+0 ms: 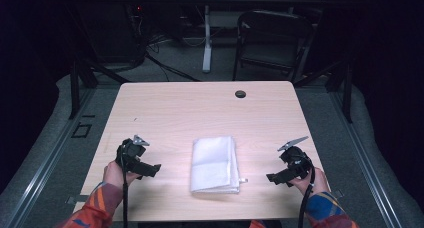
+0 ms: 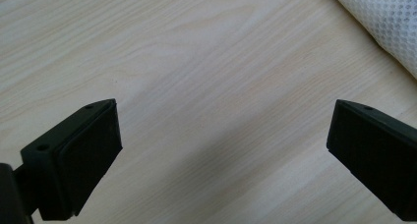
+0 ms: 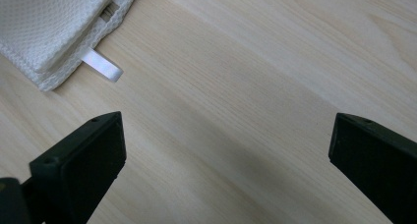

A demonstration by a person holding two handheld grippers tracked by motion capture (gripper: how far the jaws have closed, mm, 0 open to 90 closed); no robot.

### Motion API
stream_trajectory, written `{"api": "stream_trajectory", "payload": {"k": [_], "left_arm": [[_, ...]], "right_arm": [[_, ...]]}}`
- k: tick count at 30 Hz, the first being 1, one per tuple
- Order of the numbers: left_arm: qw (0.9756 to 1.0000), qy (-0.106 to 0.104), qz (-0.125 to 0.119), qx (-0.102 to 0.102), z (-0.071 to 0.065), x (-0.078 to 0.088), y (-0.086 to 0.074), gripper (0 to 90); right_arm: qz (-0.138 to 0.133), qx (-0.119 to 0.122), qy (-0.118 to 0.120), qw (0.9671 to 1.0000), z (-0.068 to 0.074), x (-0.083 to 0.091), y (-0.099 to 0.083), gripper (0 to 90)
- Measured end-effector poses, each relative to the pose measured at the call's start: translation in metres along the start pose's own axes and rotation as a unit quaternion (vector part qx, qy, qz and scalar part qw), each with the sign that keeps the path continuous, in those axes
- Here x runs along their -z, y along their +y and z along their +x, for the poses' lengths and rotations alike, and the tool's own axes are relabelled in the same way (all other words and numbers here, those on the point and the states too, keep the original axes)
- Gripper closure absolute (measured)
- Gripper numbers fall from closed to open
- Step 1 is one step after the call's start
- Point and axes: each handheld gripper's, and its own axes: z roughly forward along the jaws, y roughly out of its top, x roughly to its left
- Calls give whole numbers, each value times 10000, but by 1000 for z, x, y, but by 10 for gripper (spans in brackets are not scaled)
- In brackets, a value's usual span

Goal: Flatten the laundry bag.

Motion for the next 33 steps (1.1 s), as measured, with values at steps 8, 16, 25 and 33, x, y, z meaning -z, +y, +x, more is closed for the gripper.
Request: {"api": "stream_trajectory", "payload": {"k": [8, 16, 25, 33], "left_arm": [[9999, -68, -96, -20, -6, 4, 2, 0], [9994, -177, -264, -155, -19, 6, 8, 3], [9980, -332, -328, -426, -41, 4, 19, 12], [9956, -539, -433, -632, -61, 1, 29, 18]], "right_arm": [[-32, 44, 33, 10000, 3, 1, 2, 24], [-6, 57, 3, 10000, 5, 1, 2, 25], [86, 52, 41, 9999, 5, -1, 3, 27], [186, 147, 60, 9997, 5, 1, 4, 31]]}}
